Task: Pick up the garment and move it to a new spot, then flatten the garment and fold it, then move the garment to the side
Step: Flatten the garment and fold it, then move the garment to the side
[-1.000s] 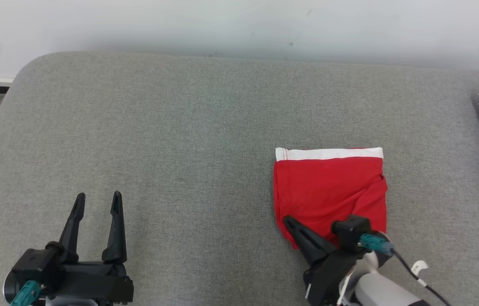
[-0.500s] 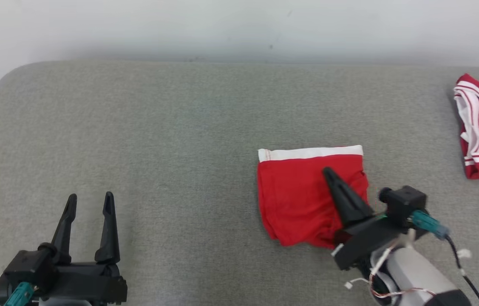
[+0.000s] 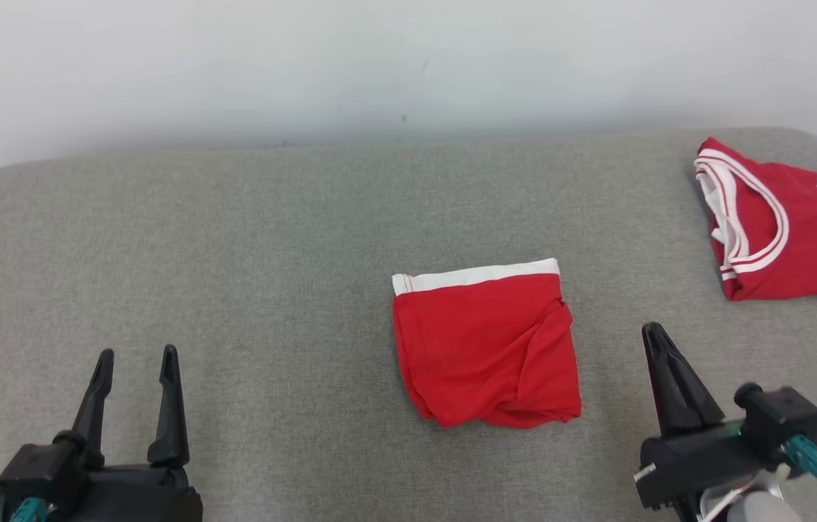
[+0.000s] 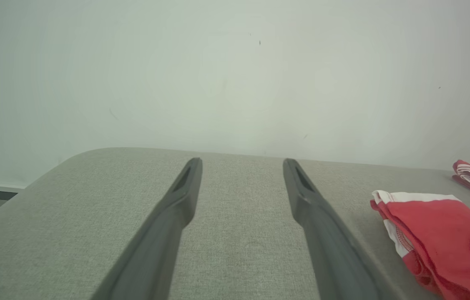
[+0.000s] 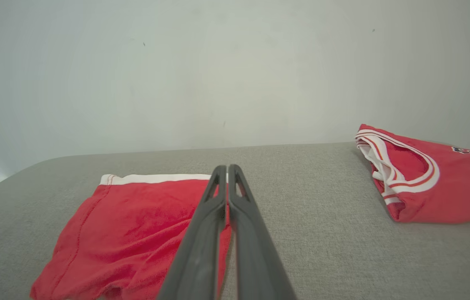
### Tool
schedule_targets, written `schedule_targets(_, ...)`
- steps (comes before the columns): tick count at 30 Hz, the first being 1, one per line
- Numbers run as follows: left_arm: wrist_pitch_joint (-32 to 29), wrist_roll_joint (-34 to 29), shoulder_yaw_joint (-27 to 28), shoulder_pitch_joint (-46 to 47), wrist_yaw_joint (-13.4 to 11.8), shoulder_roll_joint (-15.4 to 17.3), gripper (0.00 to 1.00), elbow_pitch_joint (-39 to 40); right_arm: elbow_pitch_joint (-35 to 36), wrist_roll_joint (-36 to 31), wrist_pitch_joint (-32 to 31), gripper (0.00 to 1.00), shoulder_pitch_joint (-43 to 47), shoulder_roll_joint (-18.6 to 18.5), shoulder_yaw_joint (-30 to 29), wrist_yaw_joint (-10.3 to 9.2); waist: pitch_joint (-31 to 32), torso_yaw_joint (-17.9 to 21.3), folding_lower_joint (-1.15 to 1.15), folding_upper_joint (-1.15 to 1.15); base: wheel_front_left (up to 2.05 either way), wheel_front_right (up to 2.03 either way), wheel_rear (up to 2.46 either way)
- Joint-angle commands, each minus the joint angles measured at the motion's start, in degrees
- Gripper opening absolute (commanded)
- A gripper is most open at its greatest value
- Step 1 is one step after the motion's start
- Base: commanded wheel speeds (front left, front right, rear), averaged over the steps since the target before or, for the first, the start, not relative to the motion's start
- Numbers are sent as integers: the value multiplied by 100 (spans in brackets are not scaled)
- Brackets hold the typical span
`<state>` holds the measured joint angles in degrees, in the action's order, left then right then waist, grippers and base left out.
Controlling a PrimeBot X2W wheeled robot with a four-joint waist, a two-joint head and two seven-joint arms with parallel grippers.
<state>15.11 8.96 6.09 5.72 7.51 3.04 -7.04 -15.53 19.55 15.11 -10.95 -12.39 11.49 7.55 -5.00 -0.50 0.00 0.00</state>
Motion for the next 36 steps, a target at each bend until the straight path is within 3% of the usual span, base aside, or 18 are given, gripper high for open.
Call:
schedule_targets(1, -1, -74, 11, -106, -6, 25, 100, 9, 93, -81, 1, 30, 173, 73, -117, -17, 135, 93, 0, 0, 0, 0, 0)
schedule_targets(2, -1, -104, 22, -149, -6, 35, 100, 8, 129, -105, 1, 49, 254, 105, -174, -17, 174, 115, 0, 0, 0, 0, 0)
schedule_targets(3, -1, -145, 3, -190, -6, 62, 100, 8, 159, -139, 0, 93, 337, 126, -233, -17, 204, 128, 0, 0, 0, 0, 0)
schedule_targets(4, -1, -172, -32, -235, -6, 69, 100, 11, 186, -164, 1, 100, 416, 160, -315, -17, 250, 133, 0, 0, 0, 0, 0)
schedule_targets(18, 0, -135, -187, -818, -6, 109, 100, 205, 394, -469, 1, 100, 1188, 524, -863, -17, 554, 2, 0, 0, 0, 0, 0)
schedule_targets(36, -1, -214, -102, -898, -6, 75, 100, 220, 295, -554, 2, 100, 1266, 583, -842, -17, 543, -96, 0, 0, 0, 0, 0)
